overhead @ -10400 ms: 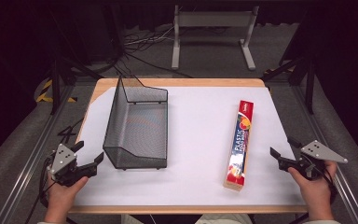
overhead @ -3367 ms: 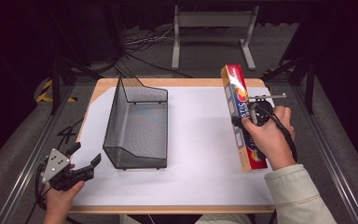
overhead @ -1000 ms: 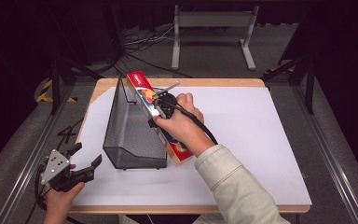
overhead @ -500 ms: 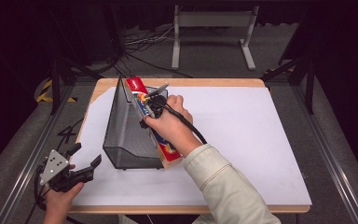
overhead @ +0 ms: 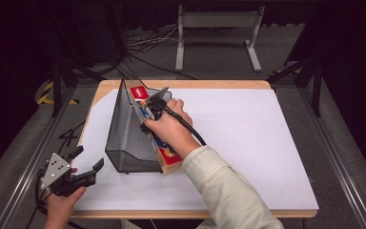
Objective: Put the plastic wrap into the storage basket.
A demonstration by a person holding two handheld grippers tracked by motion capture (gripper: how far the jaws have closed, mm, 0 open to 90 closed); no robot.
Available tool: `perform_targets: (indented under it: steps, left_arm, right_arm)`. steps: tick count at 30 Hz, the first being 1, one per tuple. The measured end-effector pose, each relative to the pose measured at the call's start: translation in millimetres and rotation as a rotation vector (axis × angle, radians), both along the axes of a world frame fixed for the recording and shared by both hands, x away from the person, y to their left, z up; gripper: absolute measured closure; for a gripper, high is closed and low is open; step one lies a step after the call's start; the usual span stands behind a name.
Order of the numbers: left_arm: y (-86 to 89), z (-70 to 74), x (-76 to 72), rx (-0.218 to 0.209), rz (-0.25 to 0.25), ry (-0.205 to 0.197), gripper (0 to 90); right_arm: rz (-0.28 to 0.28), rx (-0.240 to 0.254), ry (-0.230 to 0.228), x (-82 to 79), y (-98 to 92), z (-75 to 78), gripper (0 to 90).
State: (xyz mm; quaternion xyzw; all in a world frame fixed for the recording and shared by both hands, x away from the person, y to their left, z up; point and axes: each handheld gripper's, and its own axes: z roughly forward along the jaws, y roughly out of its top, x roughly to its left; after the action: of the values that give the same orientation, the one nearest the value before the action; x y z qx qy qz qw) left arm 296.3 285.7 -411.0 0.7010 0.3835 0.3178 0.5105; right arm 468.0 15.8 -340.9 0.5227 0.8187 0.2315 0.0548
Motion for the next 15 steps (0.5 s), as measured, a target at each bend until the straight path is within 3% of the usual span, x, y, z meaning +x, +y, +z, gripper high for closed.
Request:
perform_targets:
  steps: [7,15]
  left_arm:
    - [0.3,-0.1,-2.6,0.006,0.001,0.000,18.4]
    - [2.8,0.4,-7.3,0.006,0.010,-0.002,18.4]
  right_arm:
    - [-0.020,-0.001,0.041,6.3,-1.3,-3.6,39.3]
    - [-0.021,-0.009,0.056,8.6,0.9,-5.2,39.2]
